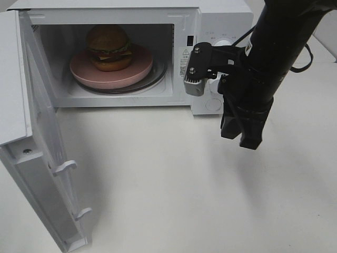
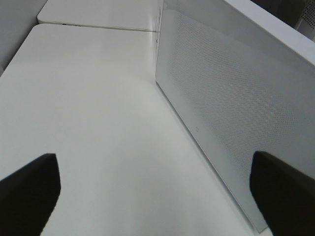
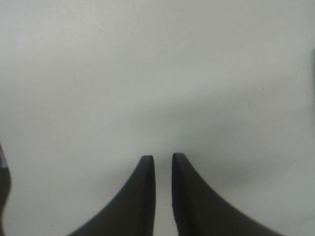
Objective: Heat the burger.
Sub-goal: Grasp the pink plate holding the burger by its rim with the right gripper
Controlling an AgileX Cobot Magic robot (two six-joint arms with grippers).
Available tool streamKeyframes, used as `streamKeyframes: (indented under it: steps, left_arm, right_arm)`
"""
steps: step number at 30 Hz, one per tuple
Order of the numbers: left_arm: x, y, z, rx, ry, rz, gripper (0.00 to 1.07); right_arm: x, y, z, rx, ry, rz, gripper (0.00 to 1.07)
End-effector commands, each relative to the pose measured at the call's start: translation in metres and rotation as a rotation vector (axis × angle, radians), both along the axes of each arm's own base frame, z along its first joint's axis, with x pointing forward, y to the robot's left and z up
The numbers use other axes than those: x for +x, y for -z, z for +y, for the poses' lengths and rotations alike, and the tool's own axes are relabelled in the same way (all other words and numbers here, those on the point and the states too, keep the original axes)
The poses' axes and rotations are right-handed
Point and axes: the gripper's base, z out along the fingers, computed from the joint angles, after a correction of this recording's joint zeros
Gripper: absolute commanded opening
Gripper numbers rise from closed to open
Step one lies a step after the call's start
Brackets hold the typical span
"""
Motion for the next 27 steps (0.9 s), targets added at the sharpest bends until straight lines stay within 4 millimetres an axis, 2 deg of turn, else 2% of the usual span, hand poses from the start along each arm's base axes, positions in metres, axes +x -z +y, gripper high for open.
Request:
streamKeyframes:
  steps: [1, 2, 5, 9, 13, 17, 19, 21, 22, 23, 24, 25, 26, 27]
  left_arm:
    - [-0.003, 0.001, 0.0, -0.002, -0.001, -0.026, 1.0]
    - [-0.003, 0.001, 0.0, -0.002, -0.001, -0.026, 1.0]
    - [-0.003, 0.001, 0.0, -0.002, -0.001, -0.026, 1.0]
    - [-0.003, 0.001, 0.0, -0.002, -0.001, -0.026, 1.0]
    - [-0.003, 0.001, 0.0, -0.002, -0.001, -0.026, 1.0]
    - [-0.003, 0.001, 0.0, -0.002, -0.001, -0.026, 1.0]
    - [-0.003, 0.001, 0.0, -0.002, -0.001, -0.026, 1.0]
    - [-0.003, 0.001, 0.0, -0.002, -0.001, -0.026, 1.0]
    - [-0.003, 0.001, 0.0, -0.002, -0.001, -0.026, 1.0]
    - [-0.003, 0.001, 0.0, -0.002, -0.001, -0.026, 1.0]
    - [-0.003, 0.001, 0.0, -0.002, -0.001, -0.026, 1.0]
    - [-0.003, 0.001, 0.0, -0.002, -0.001, -0.026, 1.0]
    - [-0.003, 0.001, 0.0, -0.002, -0.001, -0.026, 1.0]
    - [-0.003, 0.001, 0.0, -0.002, -0.001, -0.026, 1.0]
  right_arm:
    - [0.004, -0.004, 0.0, -0.017, -0.255, -0.072, 0.13]
    - [0.006, -0.004, 0.001, -0.023, -0.344, -0.107, 0.13]
    - [0.011, -0.005, 0.002, -0.04, -0.431, -0.174, 0.14]
    - [0.016, -0.007, 0.004, -0.049, -0.466, -0.24, 0.14]
    - [0.017, -0.01, 0.016, -0.102, -0.564, -0.357, 0.17]
    - [0.017, -0.012, 0.025, -0.085, -0.583, -0.413, 0.19]
    - [0.017, -0.014, 0.031, -0.064, -0.586, -0.453, 0.23]
    - [0.017, -0.017, 0.038, -0.03, -0.572, -0.503, 0.32]
    - [0.017, -0.017, 0.038, -0.03, -0.572, -0.503, 0.32]
    - [0.019, -0.019, 0.043, 0.002, -0.549, -0.547, 0.4]
    - [0.02, -0.021, 0.045, 0.02, -0.538, -0.57, 0.44]
    - [0.02, -0.021, 0.045, 0.02, -0.538, -0.57, 0.44]
    - [0.02, -0.023, 0.05, 0.051, -0.509, -0.604, 0.54]
    - [0.022, -0.025, 0.051, 0.068, -0.486, -0.62, 0.6]
